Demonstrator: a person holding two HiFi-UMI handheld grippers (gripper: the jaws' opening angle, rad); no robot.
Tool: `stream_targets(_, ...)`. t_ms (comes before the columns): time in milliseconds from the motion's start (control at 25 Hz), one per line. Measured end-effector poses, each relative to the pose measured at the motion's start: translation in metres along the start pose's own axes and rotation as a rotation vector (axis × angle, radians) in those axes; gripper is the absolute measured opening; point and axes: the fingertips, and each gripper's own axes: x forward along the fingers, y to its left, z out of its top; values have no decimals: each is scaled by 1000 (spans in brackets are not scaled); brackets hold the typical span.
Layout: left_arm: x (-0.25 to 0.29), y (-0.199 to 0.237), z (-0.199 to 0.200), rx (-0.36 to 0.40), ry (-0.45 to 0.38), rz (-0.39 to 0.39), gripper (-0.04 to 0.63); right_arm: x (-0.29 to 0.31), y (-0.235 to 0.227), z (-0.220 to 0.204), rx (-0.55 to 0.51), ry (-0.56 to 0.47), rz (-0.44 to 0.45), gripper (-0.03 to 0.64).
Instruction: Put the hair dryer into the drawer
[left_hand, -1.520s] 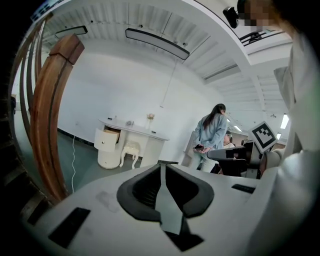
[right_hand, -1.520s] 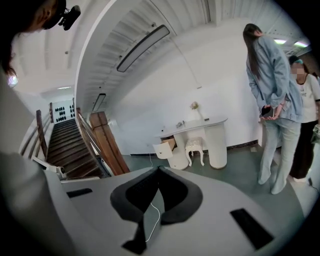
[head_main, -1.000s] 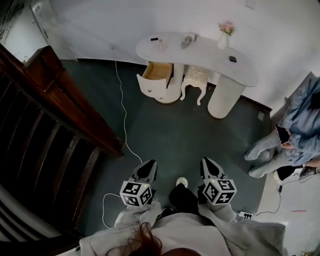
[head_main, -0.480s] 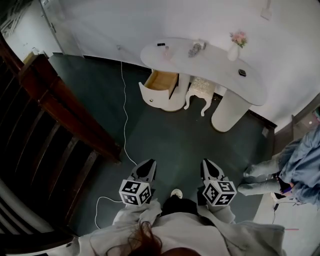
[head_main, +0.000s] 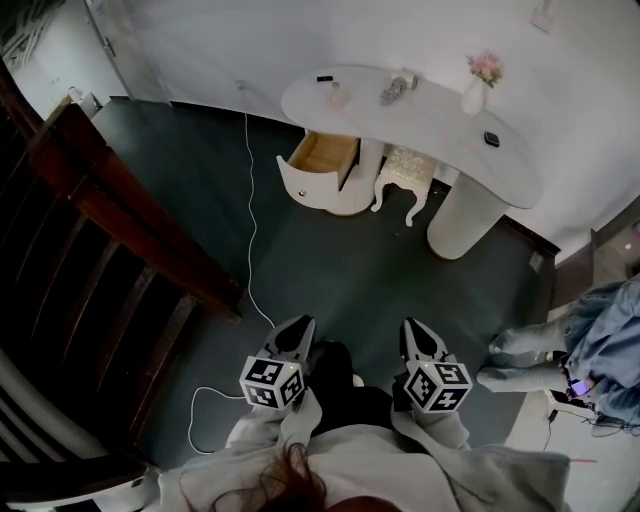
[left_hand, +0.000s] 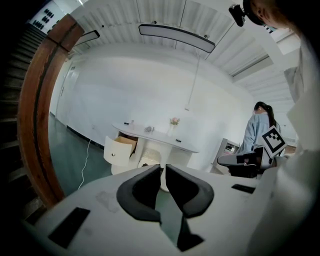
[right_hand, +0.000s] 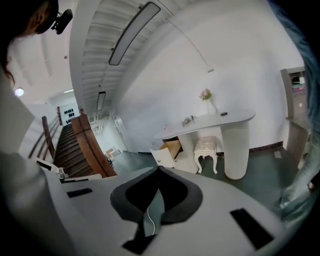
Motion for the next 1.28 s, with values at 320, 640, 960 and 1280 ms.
stream_targets(320,42,4,9,19,14,-31,37,20,-28,19,18,-22,-41,51)
stream_targets(640,124,19,42,38,26,-92,37,80,-57,57,35,-24,-56,51)
stream_targets(960,220,39,109,65,34,-152,37,152,-85,132,33,-57,-72,51)
stream_targets(1280,285,63,140,68,61,-206,37,214,-102,170,57,-67,-104,51)
